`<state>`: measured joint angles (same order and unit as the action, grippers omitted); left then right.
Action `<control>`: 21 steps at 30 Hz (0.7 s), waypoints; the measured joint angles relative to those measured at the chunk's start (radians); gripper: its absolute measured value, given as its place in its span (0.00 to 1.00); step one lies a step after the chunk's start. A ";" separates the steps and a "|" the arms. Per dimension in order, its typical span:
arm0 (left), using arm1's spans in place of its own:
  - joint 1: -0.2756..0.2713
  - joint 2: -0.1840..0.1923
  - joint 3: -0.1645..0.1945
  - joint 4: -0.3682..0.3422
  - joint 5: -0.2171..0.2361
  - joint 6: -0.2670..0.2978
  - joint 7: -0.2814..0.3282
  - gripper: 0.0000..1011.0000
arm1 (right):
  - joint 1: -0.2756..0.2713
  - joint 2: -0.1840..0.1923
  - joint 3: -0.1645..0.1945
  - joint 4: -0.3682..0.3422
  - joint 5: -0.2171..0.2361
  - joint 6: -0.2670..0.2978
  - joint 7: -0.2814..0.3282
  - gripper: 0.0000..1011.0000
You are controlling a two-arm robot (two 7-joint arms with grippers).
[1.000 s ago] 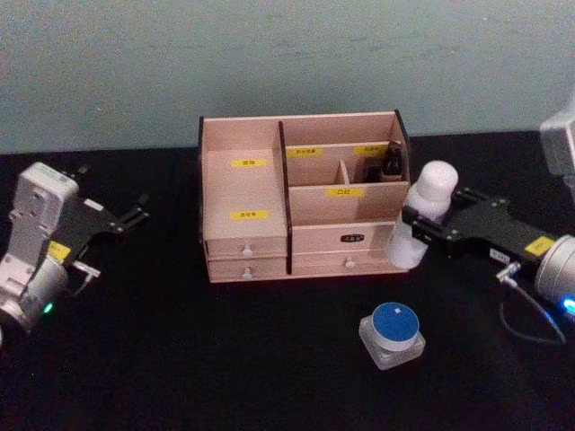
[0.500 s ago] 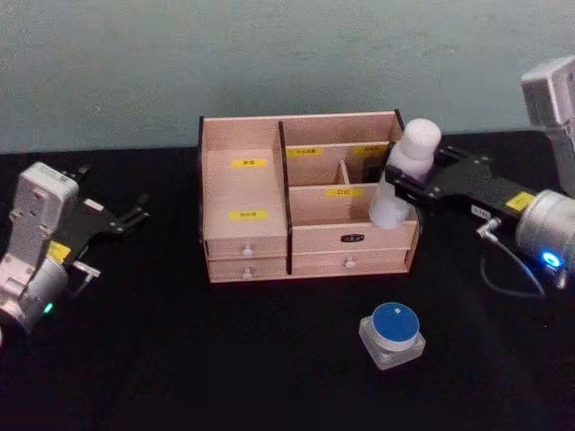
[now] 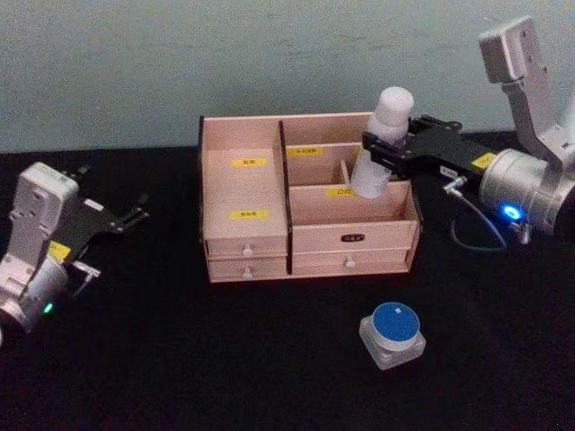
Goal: Pick up the facial cleanser and watermelon frost from the table and place them into the tiered storage box.
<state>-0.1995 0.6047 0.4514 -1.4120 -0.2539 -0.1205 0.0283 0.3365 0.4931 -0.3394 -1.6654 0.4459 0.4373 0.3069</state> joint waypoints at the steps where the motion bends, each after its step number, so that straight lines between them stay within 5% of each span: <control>1: 0.000 0.000 0.000 0.000 0.000 0.000 0.000 0.99 | 0.006 -0.003 -0.003 0.006 -0.001 0.001 0.000 0.59; 21: 0.000 0.000 0.000 0.000 0.000 0.000 0.000 0.99 | 0.151 -0.082 -0.073 0.150 -0.026 0.018 0.033 0.59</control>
<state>-0.1995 0.6047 0.4514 -1.4120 -0.2539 -0.1205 0.0283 0.4877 0.4110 -0.4122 -1.5156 0.4195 0.4550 0.3398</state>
